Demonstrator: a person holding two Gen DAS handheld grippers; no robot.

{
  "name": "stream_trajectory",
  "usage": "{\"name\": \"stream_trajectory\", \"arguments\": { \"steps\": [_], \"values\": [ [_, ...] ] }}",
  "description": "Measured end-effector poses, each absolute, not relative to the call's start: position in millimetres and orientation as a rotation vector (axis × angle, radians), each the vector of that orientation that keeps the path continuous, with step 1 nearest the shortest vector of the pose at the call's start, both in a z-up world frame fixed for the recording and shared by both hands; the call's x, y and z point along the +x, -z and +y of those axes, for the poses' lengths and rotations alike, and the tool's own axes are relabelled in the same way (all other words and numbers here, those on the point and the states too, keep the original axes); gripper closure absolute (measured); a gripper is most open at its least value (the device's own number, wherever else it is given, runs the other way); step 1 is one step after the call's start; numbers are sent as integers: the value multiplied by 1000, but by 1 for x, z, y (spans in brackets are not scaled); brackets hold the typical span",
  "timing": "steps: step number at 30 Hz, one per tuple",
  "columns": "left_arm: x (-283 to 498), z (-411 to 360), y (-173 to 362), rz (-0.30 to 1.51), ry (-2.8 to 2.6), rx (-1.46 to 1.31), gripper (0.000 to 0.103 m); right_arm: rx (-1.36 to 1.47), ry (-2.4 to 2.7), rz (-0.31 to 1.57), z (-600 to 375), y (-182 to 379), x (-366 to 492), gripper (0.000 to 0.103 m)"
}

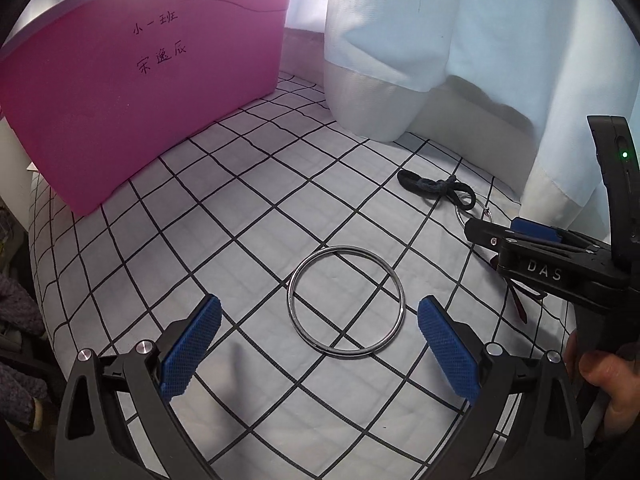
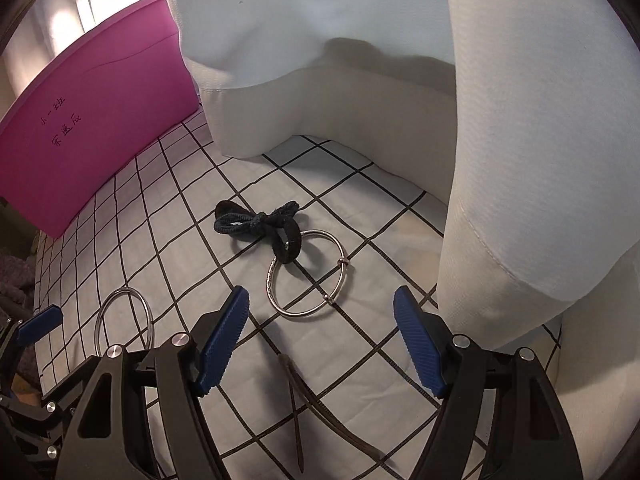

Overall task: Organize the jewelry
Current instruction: 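Close the left tool on the large silver ring while the right tool grasps the small ring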

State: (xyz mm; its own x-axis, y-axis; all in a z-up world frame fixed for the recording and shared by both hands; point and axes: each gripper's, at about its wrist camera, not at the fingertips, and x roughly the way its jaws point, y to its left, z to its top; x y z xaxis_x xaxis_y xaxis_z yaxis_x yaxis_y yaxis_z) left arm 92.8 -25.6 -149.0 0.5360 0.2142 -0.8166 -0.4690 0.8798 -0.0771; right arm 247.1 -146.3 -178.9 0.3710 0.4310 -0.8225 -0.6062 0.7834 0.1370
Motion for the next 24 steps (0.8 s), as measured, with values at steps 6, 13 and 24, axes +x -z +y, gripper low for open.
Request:
{"name": "stream_trajectory", "arguments": {
  "steps": [6,13,24],
  "values": [
    [96,-27,157,923,-458,-325,6,-255,-693,960,-143,180,246,31],
    [103,-31,167,957,-487,-336,6,-265,-706,939,-146,180,244,31],
    [109,-39,169,967,-550,-283,5,-320,-704,909,-141,181,240,30]
  ]
}}
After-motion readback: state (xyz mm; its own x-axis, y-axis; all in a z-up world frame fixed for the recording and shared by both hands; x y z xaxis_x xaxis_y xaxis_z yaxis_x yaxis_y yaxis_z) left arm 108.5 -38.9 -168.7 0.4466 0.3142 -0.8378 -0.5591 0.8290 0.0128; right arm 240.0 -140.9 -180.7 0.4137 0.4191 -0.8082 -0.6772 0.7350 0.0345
